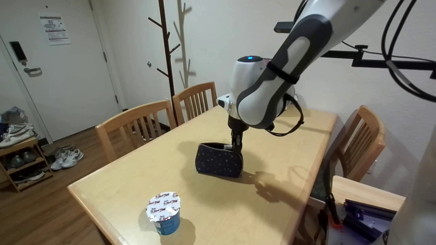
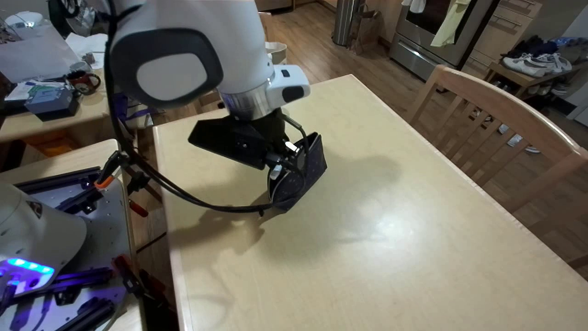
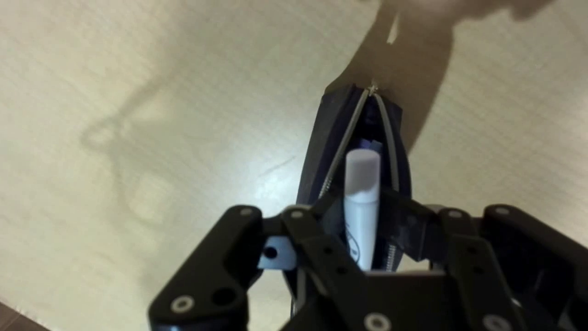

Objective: Pick the tube on the table and put it in the purse

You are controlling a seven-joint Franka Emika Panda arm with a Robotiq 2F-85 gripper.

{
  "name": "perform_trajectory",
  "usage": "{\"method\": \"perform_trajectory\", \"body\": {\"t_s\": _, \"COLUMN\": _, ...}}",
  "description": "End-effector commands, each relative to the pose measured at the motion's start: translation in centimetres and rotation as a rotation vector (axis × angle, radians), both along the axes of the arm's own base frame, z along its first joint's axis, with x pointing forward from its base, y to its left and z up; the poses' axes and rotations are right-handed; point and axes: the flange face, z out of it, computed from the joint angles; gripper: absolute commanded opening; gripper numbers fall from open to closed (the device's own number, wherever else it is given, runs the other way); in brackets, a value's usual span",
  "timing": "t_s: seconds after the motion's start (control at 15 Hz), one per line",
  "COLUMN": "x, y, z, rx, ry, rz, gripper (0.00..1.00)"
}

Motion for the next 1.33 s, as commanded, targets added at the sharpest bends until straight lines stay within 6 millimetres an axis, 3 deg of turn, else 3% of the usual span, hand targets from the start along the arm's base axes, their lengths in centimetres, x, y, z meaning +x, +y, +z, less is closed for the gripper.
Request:
{"method": "perform_trajectory", "body": {"t_s": 0.0, "x": 1.8, "y": -0.9, "z": -1.1, "rx": 0.019, "ry": 0.017, "rz": 0.001, "gripper": 0.04}}
{"method": "perform_trajectory", "body": {"t_s": 0.6, "x": 2.6, "y": -0.7, "z": -1.5, "rx": 0.002, "ry": 0.107, "rz": 0.074, "gripper": 0.04}}
{"method": "perform_trajectory", "body": {"t_s": 0.67, "x": 2.6, "y": -0.6, "z": -1.4, "rx": 0.001, "ry": 0.119, "rz": 0.079, "gripper": 0.42}}
{"method": "perform_trajectory", "body": {"t_s": 0.8, "x": 2.6, "y": -0.4, "z": -1.4, "rx": 0.001, "ry": 0.126, "rz": 0.086, "gripper": 0.49}}
{"method": "perform_trajectory", "body": {"t_s": 1.27, "x": 2.0, "y": 0.6, "z": -1.1, "rx": 0.031, "ry": 0.124, "rz": 0.151, "gripper": 0.93}}
